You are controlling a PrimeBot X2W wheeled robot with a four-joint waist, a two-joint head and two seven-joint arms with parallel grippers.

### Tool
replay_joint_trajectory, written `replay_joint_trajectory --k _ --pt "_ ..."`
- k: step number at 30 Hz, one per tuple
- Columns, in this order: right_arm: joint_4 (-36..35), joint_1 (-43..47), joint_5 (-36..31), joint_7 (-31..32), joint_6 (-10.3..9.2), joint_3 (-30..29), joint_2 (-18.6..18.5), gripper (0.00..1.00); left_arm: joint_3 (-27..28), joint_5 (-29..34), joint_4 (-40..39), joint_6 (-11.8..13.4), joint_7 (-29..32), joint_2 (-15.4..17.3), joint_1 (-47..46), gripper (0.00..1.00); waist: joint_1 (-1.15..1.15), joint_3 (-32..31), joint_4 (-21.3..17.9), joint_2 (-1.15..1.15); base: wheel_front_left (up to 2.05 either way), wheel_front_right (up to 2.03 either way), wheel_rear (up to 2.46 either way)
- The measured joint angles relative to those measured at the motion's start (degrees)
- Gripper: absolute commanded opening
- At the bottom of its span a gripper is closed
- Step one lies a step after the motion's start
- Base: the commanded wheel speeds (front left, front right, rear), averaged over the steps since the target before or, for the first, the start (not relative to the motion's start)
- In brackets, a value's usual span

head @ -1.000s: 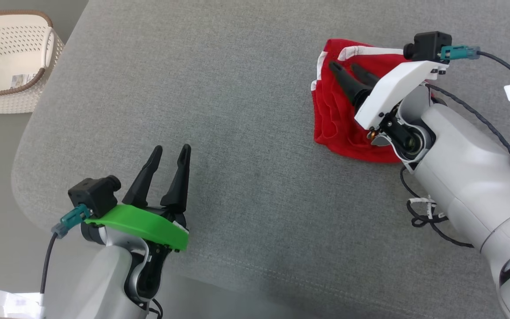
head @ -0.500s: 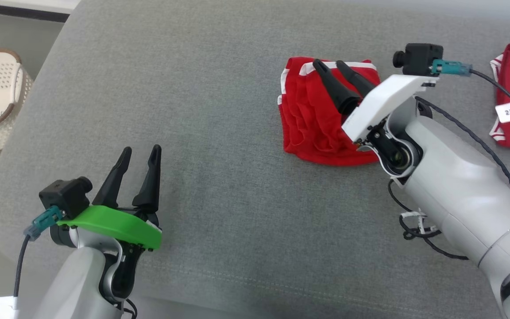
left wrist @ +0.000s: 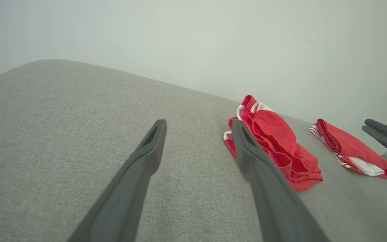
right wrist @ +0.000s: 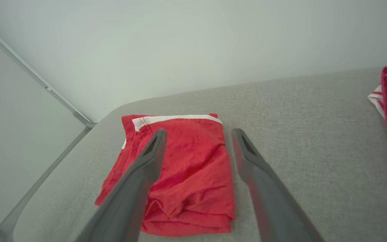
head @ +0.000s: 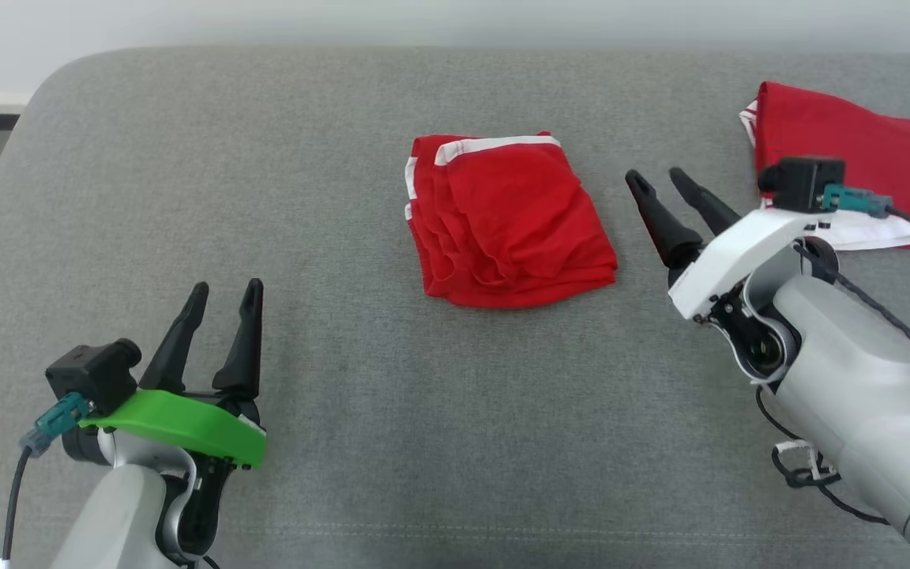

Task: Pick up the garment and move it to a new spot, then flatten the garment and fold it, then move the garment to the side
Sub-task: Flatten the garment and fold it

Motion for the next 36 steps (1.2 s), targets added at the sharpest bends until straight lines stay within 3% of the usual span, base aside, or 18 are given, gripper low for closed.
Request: replay_joint_trajectory --k 6,21,36 --pt "-3.80 3.12 -5.46 0.08 -1.30 -6.61 -0.49 1.00 2.65 3.52 -1.78 0.00 0.00 0.24 1.56 1.00 0.00 -1.81 -3.24 0.00 0.00 0.00 0.00" --pt "-20.59 16.49 -24.69 0.09 -10.55 -20.54 -1.98 1.00 5.15 9.53 -3.81 0.52 0.00 -1.71 6.17 1.00 0.00 -4.92 -7.15 0.00 0.00 0.00 0.00" --pt "-27.65 26.93 -31.81 0.09 -11.16 -24.66 -0.30 1.00 6.58 11.99 -5.16 0.52 0.00 -3.69 6.43 1.00 0.00 -4.55 -5.88 0.00 0.00 0.00 0.00"
